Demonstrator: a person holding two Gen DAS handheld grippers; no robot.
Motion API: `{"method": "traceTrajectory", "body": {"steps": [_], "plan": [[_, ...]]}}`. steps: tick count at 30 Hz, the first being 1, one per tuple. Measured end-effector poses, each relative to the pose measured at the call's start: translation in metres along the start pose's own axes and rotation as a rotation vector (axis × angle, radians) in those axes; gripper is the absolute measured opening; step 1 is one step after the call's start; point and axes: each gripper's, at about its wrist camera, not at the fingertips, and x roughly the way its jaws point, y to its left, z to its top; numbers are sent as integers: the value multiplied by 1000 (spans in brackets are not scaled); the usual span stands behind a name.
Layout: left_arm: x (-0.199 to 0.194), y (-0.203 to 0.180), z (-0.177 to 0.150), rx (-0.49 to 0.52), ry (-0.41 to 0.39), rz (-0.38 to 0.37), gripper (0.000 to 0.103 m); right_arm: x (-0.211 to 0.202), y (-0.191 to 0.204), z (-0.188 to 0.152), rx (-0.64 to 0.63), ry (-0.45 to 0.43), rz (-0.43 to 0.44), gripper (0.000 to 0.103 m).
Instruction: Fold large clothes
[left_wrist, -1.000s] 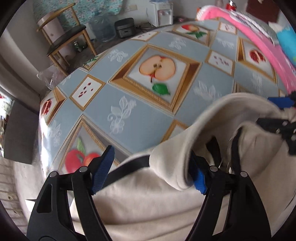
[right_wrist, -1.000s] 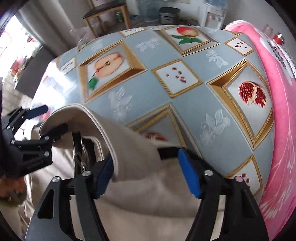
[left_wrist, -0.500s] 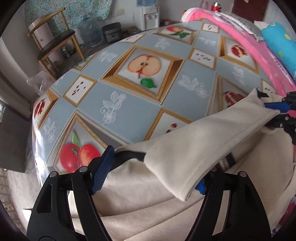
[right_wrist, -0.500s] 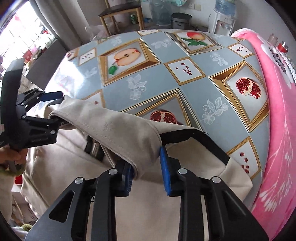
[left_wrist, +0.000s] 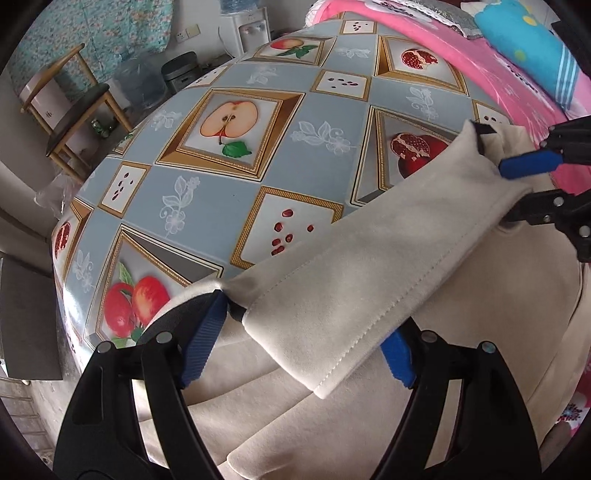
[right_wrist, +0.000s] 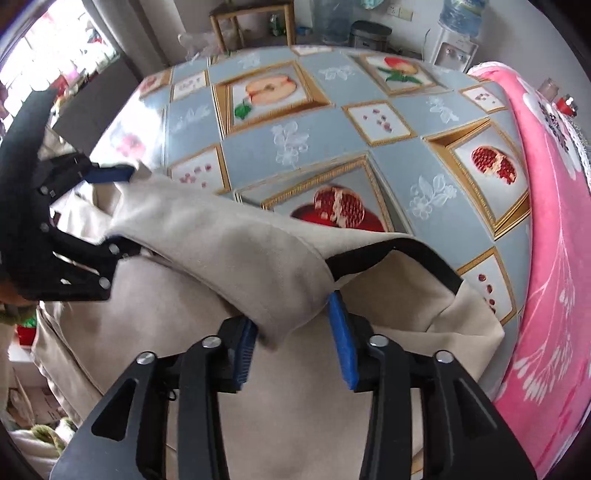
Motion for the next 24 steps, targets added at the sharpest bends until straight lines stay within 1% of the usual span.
{"method": "traceTrajectory", "body": {"steps": [3, 7, 8, 10, 13, 16, 20, 22, 24], "plan": [[-2, 4, 6, -16, -17, -8, 74, 0, 3, 10, -13, -15, -16, 43], [0, 6, 14, -20, -36, -20, 74, 16, 9, 31, -28, -3, -25, 43], [2, 5, 15, -15, -33, -22, 74, 19, 10, 34, -30, 3, -22, 43], [5, 3, 15, 2, -20, -40, 74, 29, 13, 39, -43, 42, 17, 43], [4, 4, 13, 21, -15, -72, 74, 36, 25, 36, -121, 86, 8, 43], [4, 4, 11, 39, -20, -96, 74, 42, 25, 35, -133, 99, 5, 44], [5, -5, 8, 66, -29, -56, 74, 47, 24, 32, -100, 80, 9, 44], [3, -13, 3, 102, -40, -35, 74, 44, 31, 25, -124, 73, -2, 44], [-1, -15, -3, 125, -47, -37, 74, 32, 38, 12, -176, 57, -17, 44]]}}
